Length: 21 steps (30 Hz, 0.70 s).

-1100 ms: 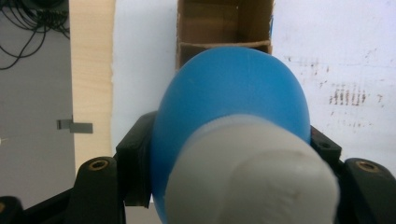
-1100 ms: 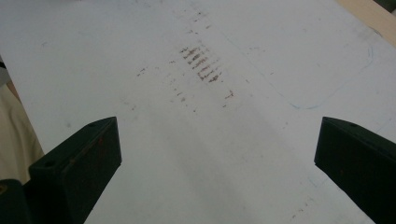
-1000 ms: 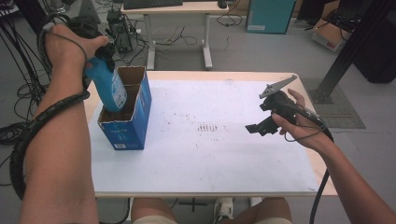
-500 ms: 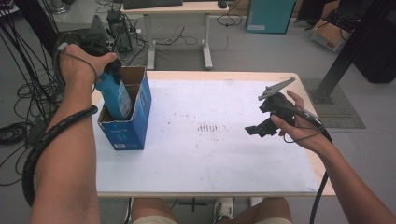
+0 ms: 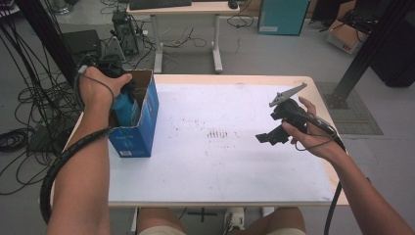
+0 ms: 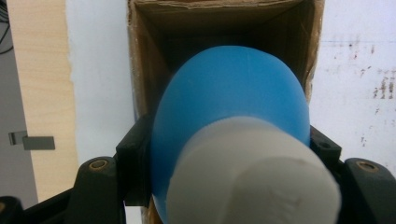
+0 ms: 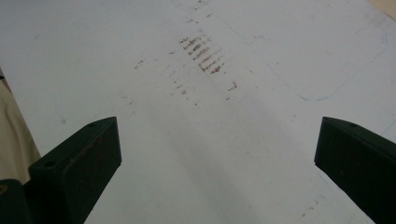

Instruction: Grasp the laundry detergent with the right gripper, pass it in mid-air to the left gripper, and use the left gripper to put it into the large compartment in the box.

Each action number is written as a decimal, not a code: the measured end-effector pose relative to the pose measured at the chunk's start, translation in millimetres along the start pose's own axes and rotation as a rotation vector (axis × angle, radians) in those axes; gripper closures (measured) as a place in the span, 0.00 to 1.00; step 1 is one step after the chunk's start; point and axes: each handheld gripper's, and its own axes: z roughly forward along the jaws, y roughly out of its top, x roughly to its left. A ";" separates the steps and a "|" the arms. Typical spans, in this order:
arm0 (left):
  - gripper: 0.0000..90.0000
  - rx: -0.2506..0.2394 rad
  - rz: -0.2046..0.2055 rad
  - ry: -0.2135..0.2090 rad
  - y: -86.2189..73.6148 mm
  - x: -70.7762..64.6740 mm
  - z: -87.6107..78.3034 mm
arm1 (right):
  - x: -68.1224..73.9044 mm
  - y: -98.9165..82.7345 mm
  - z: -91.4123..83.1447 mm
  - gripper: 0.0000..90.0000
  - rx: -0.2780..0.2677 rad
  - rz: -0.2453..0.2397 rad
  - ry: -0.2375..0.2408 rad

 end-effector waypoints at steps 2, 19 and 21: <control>0.40 0.001 0.007 0.004 -0.3 -1.1 3.8 | -0.2 -0.8 0.7 0.00 0.005 -0.008 0.002; 0.40 0.022 0.026 -0.002 -1.7 -3.8 32.1 | -1.3 -6.5 4.9 0.00 0.003 0.009 -0.011; 0.40 0.022 0.027 0.000 -2.2 -3.3 35.2 | -2.2 -6.9 4.6 0.00 0.012 0.010 -0.008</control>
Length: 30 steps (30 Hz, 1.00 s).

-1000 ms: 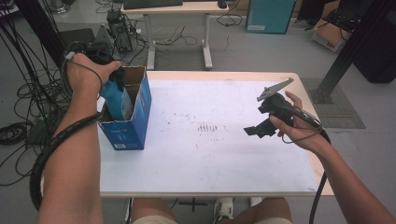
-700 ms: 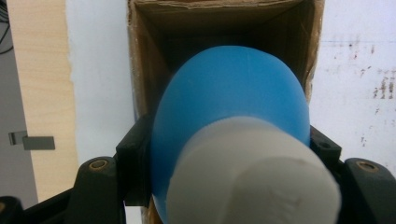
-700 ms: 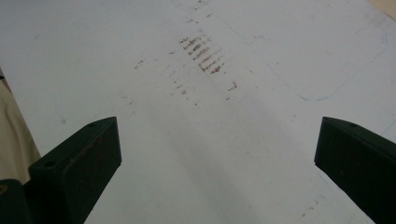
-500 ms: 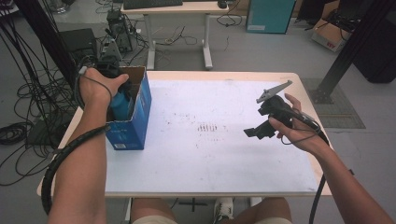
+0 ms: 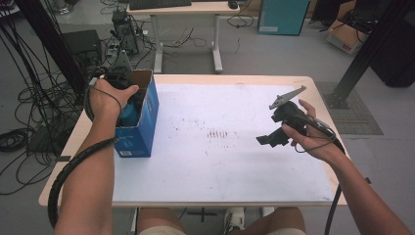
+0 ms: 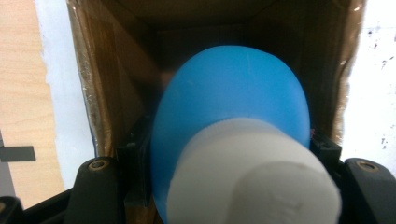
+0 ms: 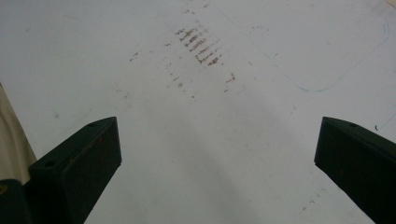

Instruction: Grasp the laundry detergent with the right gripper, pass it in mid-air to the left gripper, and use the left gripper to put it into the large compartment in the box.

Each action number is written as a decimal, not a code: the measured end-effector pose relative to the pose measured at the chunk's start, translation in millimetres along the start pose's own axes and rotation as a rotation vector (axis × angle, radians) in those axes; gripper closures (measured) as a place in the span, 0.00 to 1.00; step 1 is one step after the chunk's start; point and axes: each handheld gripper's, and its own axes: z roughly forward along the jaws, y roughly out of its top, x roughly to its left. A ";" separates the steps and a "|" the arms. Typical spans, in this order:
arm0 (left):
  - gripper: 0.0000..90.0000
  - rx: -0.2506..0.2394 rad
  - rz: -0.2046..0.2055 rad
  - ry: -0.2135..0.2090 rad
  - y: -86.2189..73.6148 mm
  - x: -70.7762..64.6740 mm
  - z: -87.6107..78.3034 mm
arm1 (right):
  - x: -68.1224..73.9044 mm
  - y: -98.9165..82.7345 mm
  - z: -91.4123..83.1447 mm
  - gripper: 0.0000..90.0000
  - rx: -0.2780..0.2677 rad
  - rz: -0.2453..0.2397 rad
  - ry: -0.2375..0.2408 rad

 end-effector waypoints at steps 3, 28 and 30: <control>0.40 0.010 0.006 0.004 -1.3 1.1 6.5 | -0.3 -1.2 0.9 0.00 -0.001 0.009 -0.007; 0.40 -0.011 0.032 0.013 2.2 -0.7 11.2 | -4.2 -1.3 -1.2 0.00 0.032 -0.012 -0.023; 0.40 -0.012 0.031 0.011 2.0 0.3 11.2 | -4.2 -1.1 -1.3 0.00 0.031 -0.012 -0.022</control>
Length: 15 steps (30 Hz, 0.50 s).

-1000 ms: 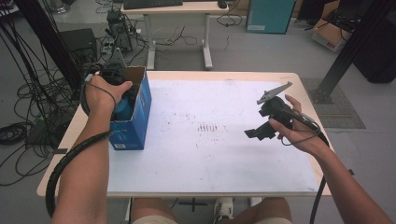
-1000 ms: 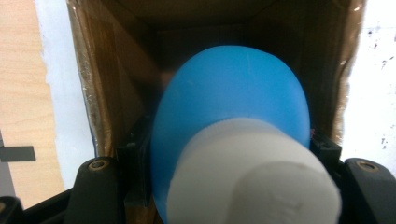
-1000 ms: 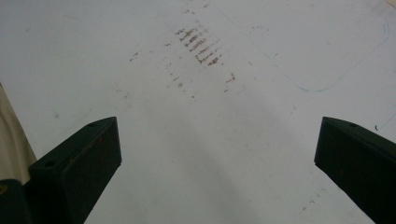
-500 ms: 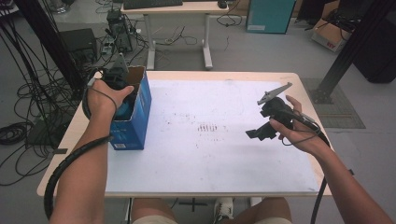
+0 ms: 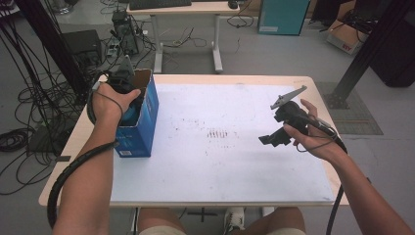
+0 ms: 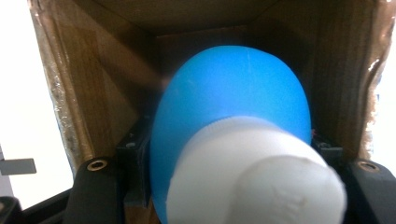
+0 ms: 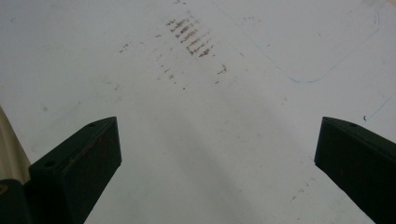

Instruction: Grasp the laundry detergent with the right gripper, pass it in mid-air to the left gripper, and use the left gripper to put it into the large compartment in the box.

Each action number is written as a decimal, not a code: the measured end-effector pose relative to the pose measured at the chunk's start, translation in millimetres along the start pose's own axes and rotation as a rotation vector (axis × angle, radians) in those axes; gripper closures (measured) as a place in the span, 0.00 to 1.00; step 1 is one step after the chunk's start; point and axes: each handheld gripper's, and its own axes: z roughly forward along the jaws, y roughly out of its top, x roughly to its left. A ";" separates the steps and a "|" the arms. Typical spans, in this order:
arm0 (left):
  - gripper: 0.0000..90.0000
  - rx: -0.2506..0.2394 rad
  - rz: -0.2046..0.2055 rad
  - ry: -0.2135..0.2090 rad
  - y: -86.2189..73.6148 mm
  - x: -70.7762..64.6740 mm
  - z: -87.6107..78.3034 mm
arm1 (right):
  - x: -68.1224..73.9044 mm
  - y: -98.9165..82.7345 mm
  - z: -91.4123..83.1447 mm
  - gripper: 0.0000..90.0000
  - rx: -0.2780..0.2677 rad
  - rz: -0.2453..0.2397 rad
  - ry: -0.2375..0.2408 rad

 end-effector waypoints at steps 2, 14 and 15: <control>0.40 -0.002 -0.001 -0.003 -0.4 1.0 0.1 | -0.1 0.0 0.1 0.00 0.000 -0.001 -0.001; 0.40 -0.005 0.004 -0.004 -0.7 -0.5 0.8 | -0.1 1.4 -2.5 0.00 -0.007 -0.010 -0.006; 0.40 -0.005 0.005 -0.004 -0.7 -0.4 0.8 | 0.5 1.2 -3.0 0.00 -0.005 0.001 -0.010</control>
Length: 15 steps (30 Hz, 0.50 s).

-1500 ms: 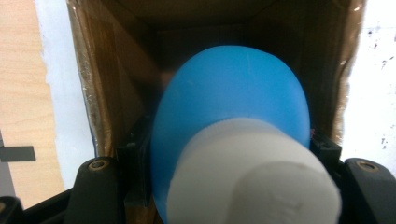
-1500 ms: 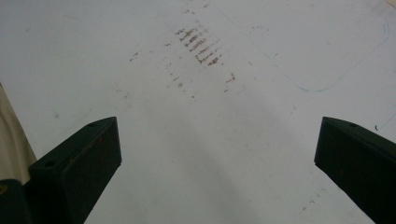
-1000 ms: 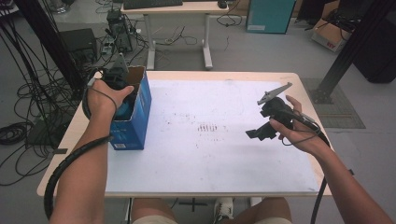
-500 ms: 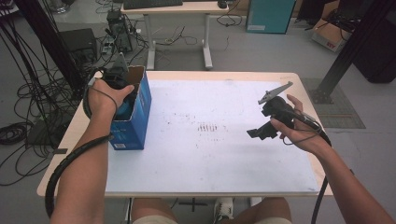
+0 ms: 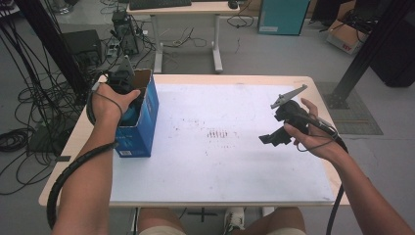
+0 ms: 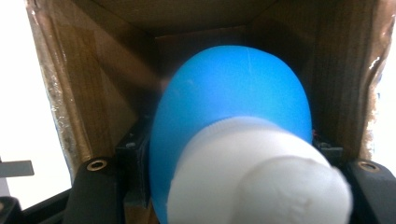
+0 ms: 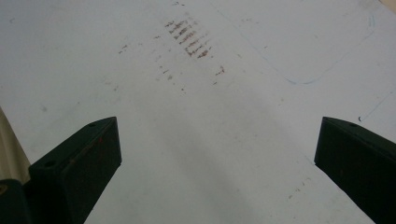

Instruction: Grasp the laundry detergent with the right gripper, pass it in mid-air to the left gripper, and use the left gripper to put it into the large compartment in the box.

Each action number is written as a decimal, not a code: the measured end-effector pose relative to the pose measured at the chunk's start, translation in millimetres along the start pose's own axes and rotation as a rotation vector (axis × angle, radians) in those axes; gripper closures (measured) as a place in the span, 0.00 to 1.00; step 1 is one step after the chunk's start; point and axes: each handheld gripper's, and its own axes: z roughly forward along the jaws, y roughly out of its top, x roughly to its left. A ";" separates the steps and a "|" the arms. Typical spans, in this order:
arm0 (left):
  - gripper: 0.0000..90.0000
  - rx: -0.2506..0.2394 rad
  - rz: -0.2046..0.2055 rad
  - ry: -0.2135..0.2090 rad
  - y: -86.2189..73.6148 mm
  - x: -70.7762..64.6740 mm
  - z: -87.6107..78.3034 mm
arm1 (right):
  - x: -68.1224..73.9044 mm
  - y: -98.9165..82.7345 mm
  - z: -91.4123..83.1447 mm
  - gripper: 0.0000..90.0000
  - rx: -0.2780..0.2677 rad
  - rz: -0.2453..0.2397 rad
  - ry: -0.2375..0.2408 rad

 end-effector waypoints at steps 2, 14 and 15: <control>0.40 0.000 -0.001 -0.002 0.1 0.2 0.1 | -0.5 -0.3 -0.2 0.00 0.001 -0.004 -0.001; 0.40 -0.001 0.001 -0.010 -0.1 1.0 0.8 | -0.3 3.2 -2.5 0.00 0.012 -0.014 -0.002; 0.40 -0.002 0.002 -0.011 -0.1 0.9 0.8 | -0.2 3.3 -2.2 0.00 0.005 -0.014 -0.003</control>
